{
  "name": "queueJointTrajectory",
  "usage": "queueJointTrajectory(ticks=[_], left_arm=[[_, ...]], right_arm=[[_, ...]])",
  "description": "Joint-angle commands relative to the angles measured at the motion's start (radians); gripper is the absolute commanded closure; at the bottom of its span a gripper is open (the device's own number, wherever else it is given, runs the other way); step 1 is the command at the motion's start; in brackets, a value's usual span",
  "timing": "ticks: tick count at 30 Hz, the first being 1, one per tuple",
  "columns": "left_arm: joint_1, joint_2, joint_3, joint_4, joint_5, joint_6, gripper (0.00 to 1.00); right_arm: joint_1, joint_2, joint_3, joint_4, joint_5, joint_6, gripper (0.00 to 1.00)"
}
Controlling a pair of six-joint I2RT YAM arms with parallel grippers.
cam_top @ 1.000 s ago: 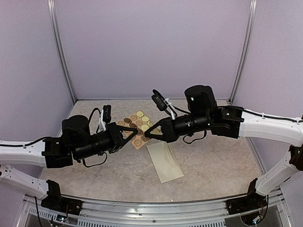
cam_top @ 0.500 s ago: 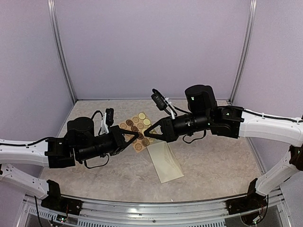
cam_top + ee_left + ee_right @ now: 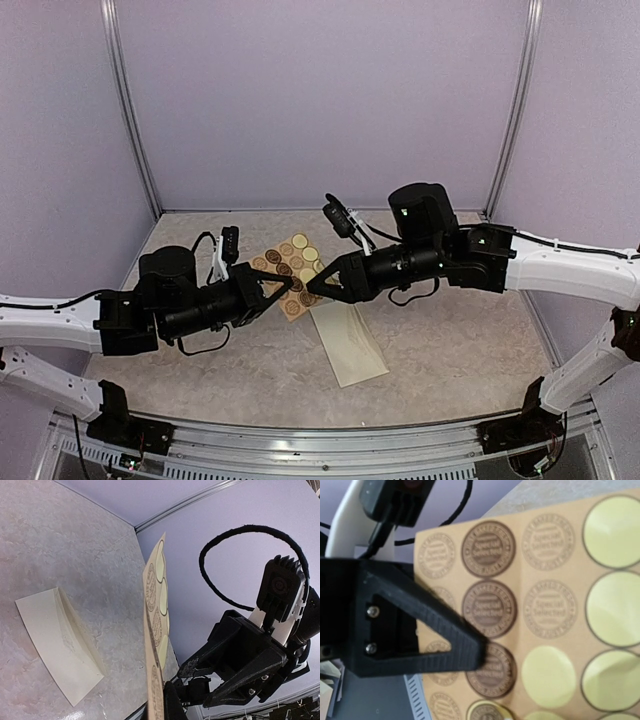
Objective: Place the letter into the envelope and seal it
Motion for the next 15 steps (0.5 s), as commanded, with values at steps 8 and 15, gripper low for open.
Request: queueJointTrajectory(ticks=[8,15], left_arm=[[-0.001,-0.017,-0.003,0.033,0.005,0.006,1.0],[0.001,-0.019,-0.003,0.035,0.007,0.007,1.0]], right_arm=[[0.006,0.022,-0.004,-0.011,-0.007,0.0,0.74],[0.005,0.03,-0.002,-0.01,-0.012,0.001,0.74]])
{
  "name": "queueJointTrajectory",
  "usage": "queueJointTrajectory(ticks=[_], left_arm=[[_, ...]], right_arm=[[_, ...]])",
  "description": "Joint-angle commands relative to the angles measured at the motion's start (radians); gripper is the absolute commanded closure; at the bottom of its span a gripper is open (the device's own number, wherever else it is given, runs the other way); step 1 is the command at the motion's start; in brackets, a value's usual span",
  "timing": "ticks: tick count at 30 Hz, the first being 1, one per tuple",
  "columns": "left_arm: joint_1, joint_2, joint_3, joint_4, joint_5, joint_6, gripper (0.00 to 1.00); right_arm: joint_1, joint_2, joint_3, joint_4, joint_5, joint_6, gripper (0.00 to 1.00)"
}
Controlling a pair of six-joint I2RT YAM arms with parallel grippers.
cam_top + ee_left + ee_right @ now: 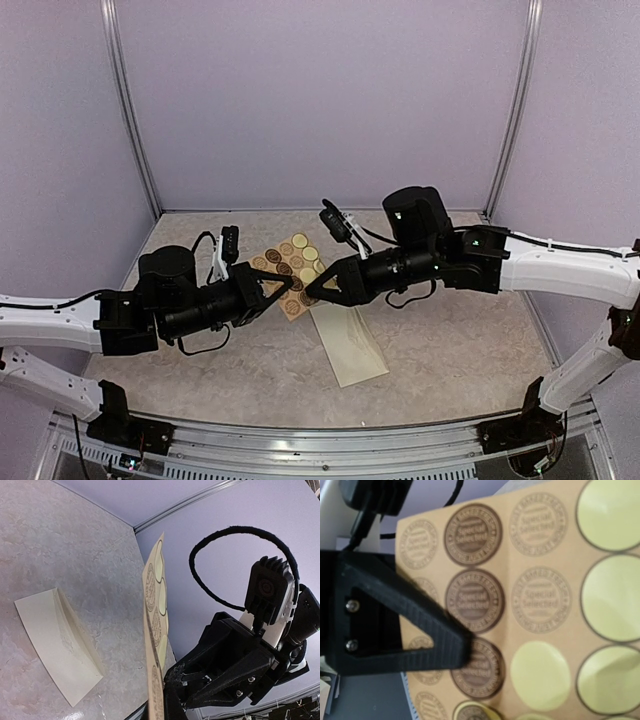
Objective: Place the letter into the envelope and seal it
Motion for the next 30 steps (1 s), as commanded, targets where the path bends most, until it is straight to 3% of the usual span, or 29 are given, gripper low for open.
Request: queueJointTrajectory(ticks=[1,17,30], left_arm=[[0.001,-0.019,-0.003,0.027,0.007,0.007,1.0],[-0.001,-0.017,-0.004,0.028,0.005,0.005,1.0],[-0.002,-0.005,0.008,-0.021,-0.018,-0.009,1.0]], right_arm=[[0.005,0.011,0.001,-0.004,-0.01,0.0,0.75],[0.006,0.028,0.004,0.017,-0.05,0.003,1.0],[0.006,0.021,-0.006,0.052,-0.086,-0.002,1.0]])
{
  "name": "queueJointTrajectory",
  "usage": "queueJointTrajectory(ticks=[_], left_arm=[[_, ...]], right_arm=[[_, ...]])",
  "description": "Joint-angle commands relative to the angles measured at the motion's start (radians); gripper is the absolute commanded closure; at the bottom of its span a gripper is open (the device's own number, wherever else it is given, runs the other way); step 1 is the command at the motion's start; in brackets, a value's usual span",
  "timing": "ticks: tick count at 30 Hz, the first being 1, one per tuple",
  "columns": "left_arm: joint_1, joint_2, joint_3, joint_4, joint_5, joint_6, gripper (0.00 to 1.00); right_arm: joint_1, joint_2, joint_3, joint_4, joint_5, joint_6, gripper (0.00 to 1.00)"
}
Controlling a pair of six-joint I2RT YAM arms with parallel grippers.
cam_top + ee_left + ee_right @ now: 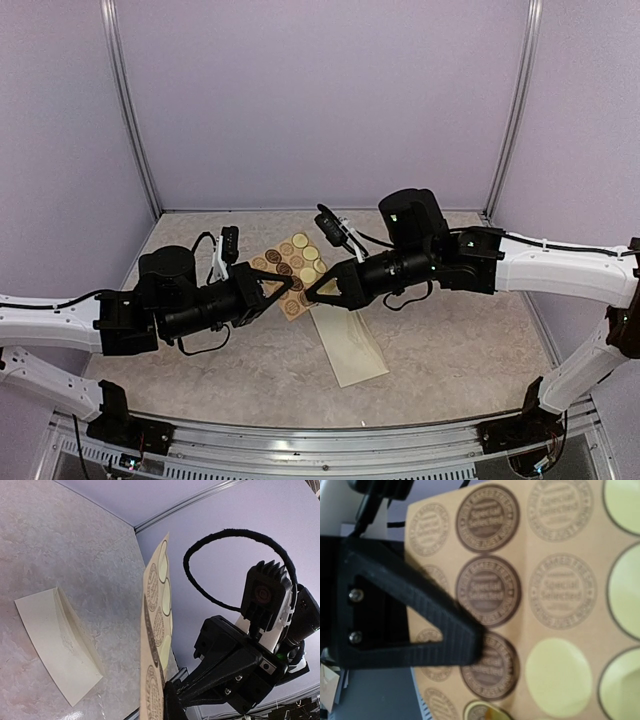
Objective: Place the letter into the envelope and seal it
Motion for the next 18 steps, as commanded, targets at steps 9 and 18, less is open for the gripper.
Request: queueJointTrajectory(ticks=[9,18], left_arm=[[-0.001,0.006,0.013,-0.019,-0.012,-0.007,1.0],[-0.001,0.019,0.021,-0.023,-0.008,-0.006,1.0]], right_arm=[[0.006,-0.001,-0.011,0.056,-0.053,-0.003,1.0],[0.005,-0.002,-0.01,0.062,-0.063,-0.004,1.0]])
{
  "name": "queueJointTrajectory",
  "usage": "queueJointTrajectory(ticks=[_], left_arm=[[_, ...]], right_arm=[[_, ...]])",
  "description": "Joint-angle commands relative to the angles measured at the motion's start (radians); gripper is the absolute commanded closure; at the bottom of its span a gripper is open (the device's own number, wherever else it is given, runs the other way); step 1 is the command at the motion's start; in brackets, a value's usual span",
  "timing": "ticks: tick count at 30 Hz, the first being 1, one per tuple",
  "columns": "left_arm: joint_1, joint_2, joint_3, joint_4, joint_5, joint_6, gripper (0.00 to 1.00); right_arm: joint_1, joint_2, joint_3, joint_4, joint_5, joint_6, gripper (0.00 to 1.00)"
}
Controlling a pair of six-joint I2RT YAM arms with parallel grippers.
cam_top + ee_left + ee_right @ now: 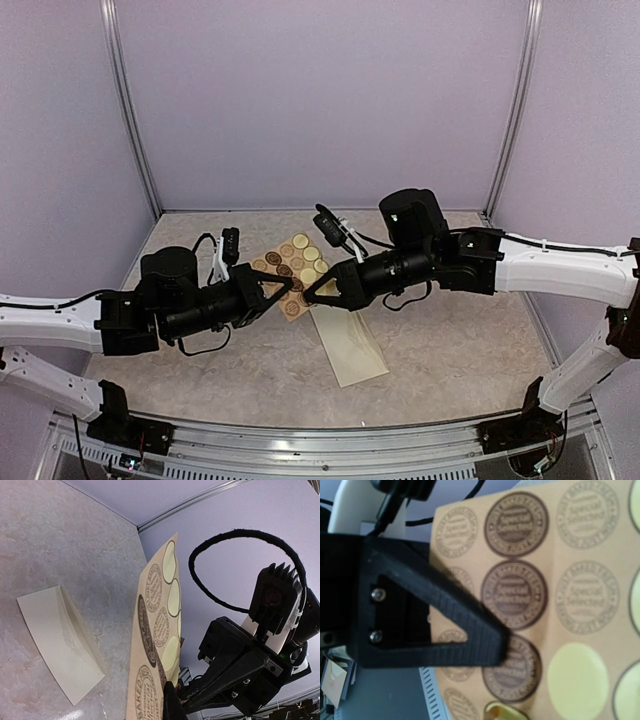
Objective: Place the letter into the envelope and seal it
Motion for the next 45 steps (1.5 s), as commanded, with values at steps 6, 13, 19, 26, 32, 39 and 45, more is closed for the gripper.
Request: queueJointTrajectory(ticks=[6,13,19,26,32,39,45], left_arm=[[0.0,0.022,0.028,-0.015,-0.002,0.005,1.0],[0.0,0.028,0.03,-0.018,-0.002,0.005,1.0],[0.0,0.028,0.029,-0.025,-0.006,0.004,1.0],[0.0,0.029,0.028,-0.032,-0.008,0.004,1.0],[0.0,0.034,0.022,-0.04,-0.012,0.004,1.0],[0.0,0.034,0.02,-0.052,-0.016,0.003,1.0],[-0.001,0.035,0.019,-0.062,-0.021,0.005,1.0]], right_arm=[[0.005,-0.005,-0.004,0.04,-0.031,-0.006,1.0],[0.005,-0.011,-0.006,0.04,-0.031,-0.006,1.0],[0.005,-0.015,-0.009,0.042,-0.03,-0.003,1.0],[0.006,-0.025,-0.013,0.046,-0.02,-0.001,1.0],[0.006,-0.037,-0.02,0.055,-0.015,0.004,1.0],[0.005,-0.04,-0.023,0.062,-0.018,0.008,1.0],[0.005,-0.045,-0.025,0.066,-0.015,0.013,1.0]])
